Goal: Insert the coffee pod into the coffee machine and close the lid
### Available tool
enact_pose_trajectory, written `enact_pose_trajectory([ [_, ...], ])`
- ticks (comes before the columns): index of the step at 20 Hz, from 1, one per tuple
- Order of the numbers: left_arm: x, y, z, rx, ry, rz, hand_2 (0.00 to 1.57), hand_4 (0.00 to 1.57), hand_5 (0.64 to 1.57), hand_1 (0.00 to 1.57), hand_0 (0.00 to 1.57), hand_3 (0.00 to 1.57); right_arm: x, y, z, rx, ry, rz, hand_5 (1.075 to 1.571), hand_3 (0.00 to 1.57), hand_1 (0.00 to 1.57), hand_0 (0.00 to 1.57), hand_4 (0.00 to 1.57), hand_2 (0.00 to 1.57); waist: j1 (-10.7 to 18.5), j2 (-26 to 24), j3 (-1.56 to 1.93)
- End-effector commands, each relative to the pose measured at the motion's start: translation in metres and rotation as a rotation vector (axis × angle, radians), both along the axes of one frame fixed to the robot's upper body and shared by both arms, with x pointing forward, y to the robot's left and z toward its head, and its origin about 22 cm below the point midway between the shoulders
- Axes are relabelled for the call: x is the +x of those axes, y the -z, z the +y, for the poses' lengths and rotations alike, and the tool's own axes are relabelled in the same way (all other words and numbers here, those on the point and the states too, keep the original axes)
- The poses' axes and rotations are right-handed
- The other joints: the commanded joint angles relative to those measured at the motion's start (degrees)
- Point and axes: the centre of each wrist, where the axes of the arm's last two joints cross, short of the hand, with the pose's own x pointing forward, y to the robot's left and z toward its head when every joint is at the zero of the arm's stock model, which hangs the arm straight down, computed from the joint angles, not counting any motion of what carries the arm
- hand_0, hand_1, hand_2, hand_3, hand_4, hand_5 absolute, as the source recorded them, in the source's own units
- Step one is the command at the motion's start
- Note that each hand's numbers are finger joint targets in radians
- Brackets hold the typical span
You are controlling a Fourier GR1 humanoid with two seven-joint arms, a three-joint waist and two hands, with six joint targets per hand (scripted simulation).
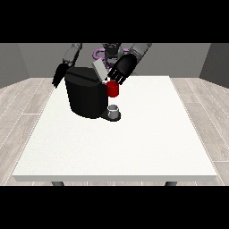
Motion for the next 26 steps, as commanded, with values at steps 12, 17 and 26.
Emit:
enact_pose_trajectory([
  [12, 0.000, -0.022, 0.005, -0.001, 0.011, -0.051, 1.26, 0.41, 1.571, 1.23, 1.23, 1.20, 0.006, -0.010, -0.006, -0.002, 0.007, -0.016, 1.571, 0.00, 0.00, 0.00, 0.00, 0.00, -0.20, 1.44, 0.01],
  [17, 0.002, -0.029, -0.009, 0.002, -0.006, -0.061, 1.24, 0.35, 1.571, 1.21, 1.21, 1.20, 0.012, -0.016, -0.004, 0.020, -0.001, -0.012, 1.571, 0.00, 0.00, 0.00, 0.00, 0.00, -0.76, 1.10, 0.02],
  [26, 0.002, -0.023, -0.010, 0.108, -0.027, -0.104, 1.23, 0.00, 1.571, 1.21, 1.21, 1.13, 0.014, -0.023, 0.003, -0.007, 0.002, -0.037, 1.571, 0.00, 0.00, 0.00, 0.00, 0.00, -1.14, 2.16, 0.01],
])
